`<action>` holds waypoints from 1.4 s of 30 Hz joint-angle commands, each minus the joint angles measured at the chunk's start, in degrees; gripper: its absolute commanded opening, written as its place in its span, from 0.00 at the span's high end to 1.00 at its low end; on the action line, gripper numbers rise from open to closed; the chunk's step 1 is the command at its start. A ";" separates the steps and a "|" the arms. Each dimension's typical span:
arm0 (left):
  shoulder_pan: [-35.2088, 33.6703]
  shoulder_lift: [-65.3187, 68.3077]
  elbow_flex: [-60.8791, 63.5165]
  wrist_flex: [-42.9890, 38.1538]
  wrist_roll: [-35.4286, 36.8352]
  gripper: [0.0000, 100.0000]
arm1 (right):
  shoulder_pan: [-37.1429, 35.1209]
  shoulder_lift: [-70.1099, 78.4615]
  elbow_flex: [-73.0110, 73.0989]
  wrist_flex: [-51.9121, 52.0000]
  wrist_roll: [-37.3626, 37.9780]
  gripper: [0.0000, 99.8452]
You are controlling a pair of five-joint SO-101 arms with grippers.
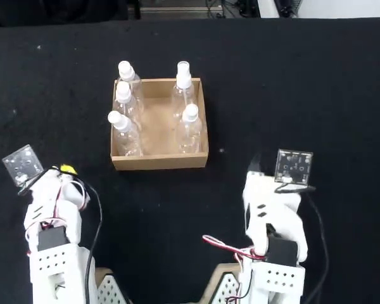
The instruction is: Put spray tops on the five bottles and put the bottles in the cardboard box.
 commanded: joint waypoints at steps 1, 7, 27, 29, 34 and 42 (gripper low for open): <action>3.12 -0.79 1.36 3.34 -1.76 0.97 | 1.85 -4.35 -0.13 10.46 0.09 0.99; 5.93 -0.79 1.36 5.54 -18.37 0.97 | 1.58 -4.26 -0.13 22.24 0.00 0.99; 5.93 -0.26 1.36 5.80 -24.09 0.97 | -6.59 -5.67 -0.13 23.47 0.09 0.99; 6.02 -0.26 1.36 5.80 -24.09 0.97 | -8.79 -5.67 -0.13 23.47 0.09 0.99; 6.20 -0.88 1.36 5.80 -24.09 0.97 | -9.58 -5.58 -0.13 23.47 0.09 0.99; 6.29 -15.38 1.36 5.80 -24.09 0.97 | -9.58 -5.58 -0.13 23.47 0.09 0.99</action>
